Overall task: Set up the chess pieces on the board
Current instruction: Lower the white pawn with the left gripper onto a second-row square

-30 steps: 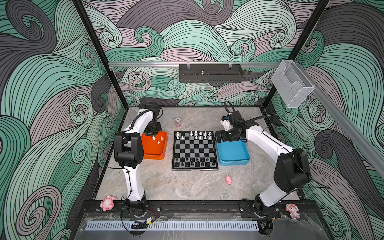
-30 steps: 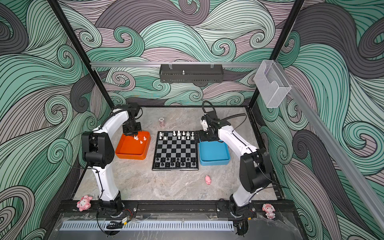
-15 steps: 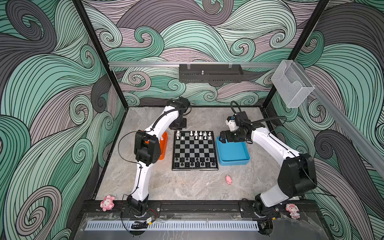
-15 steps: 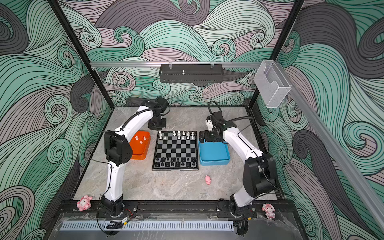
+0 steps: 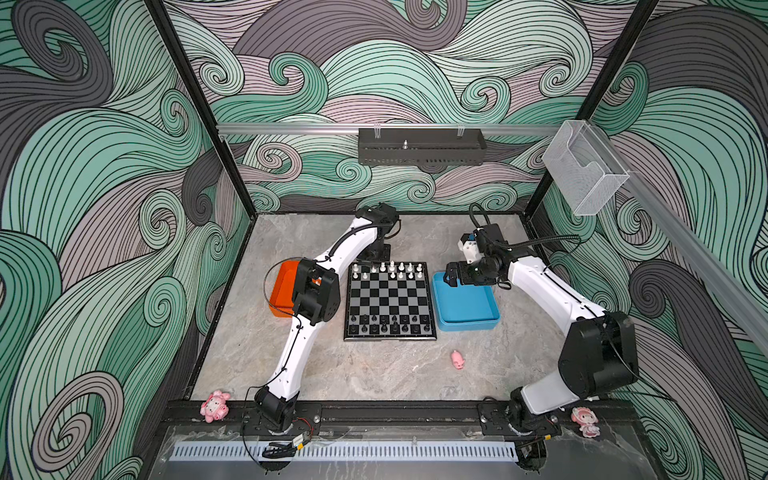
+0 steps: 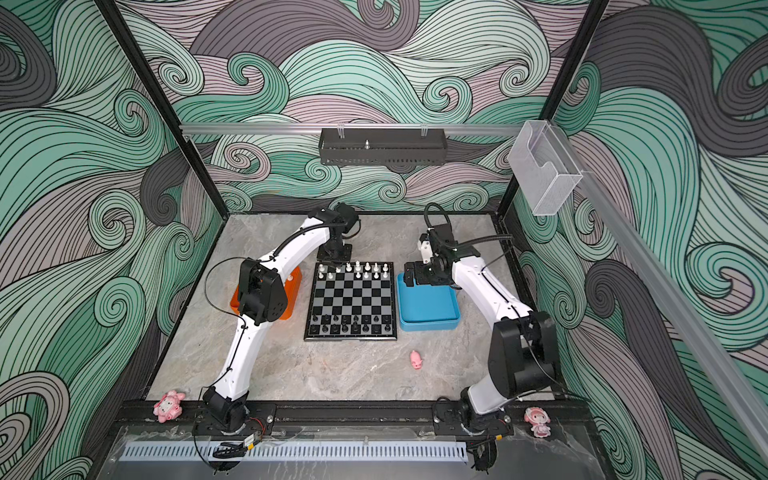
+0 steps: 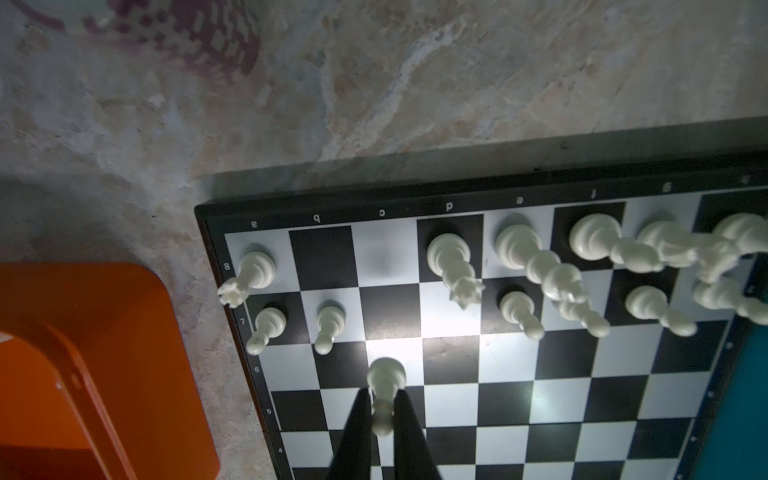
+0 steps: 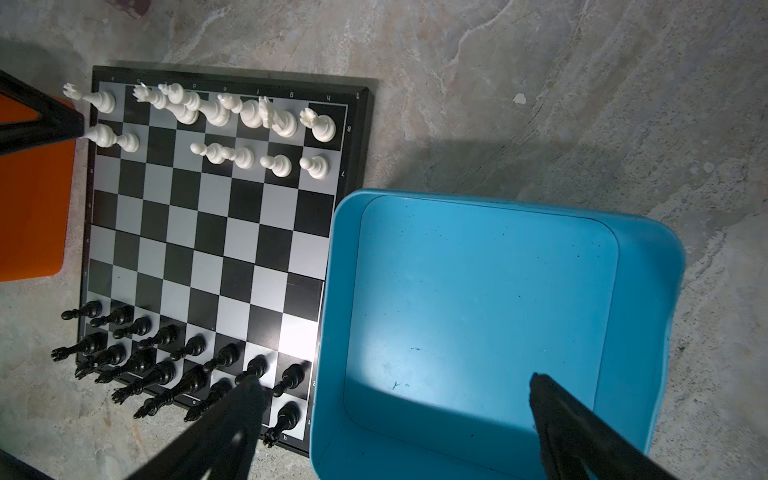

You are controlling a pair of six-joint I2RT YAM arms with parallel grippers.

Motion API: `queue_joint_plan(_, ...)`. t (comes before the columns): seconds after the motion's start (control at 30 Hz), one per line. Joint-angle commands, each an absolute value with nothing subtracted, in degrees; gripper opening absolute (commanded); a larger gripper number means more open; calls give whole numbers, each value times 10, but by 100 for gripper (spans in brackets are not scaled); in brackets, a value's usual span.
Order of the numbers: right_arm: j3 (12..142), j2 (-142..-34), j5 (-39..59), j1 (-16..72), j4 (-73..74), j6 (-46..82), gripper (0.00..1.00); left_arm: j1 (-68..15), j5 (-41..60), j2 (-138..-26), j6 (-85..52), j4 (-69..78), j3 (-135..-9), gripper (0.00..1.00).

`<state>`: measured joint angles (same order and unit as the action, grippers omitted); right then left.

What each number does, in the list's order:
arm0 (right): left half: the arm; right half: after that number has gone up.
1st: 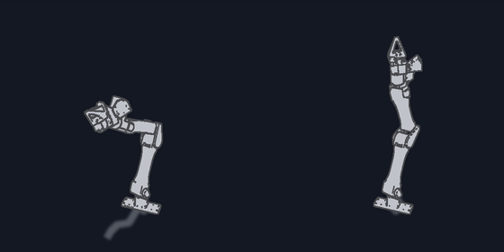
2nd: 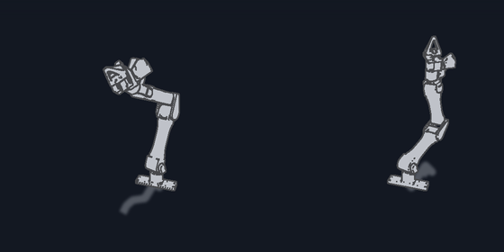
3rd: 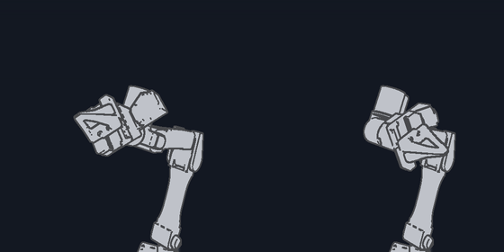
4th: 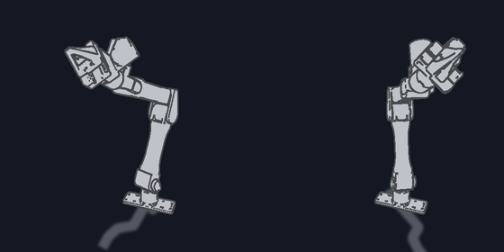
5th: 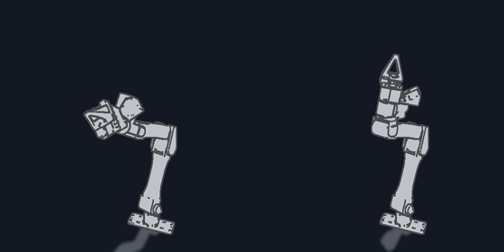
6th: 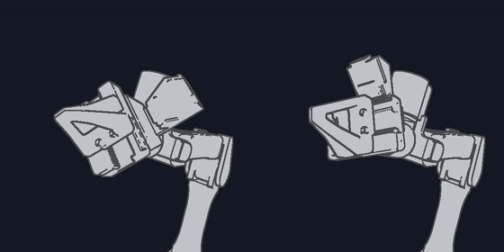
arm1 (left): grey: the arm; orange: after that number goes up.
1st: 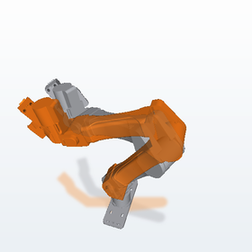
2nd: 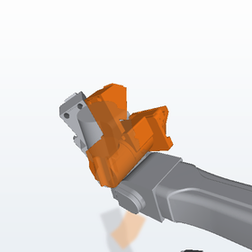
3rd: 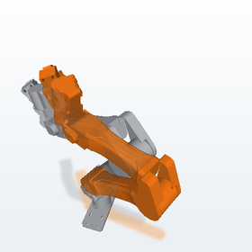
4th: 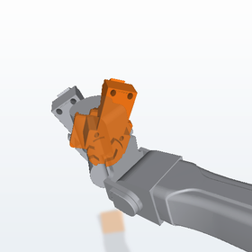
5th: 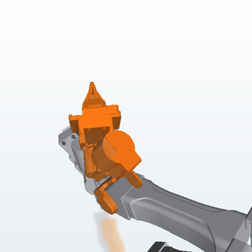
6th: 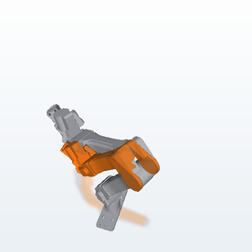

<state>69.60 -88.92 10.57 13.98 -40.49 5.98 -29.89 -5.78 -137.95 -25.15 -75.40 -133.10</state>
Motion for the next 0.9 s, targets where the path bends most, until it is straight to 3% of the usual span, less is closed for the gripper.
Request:
queue_joint_plan(0.0, 687, -881, 112, 135, -410, 52, 99, -301, -59, -1396, -253, -766, -1346, 11)
queue_joint_plan(0.87, 686, -889, 118, 126, -410, 50, 99, -301, -47, -1429, -249, -736, -1345, 12)
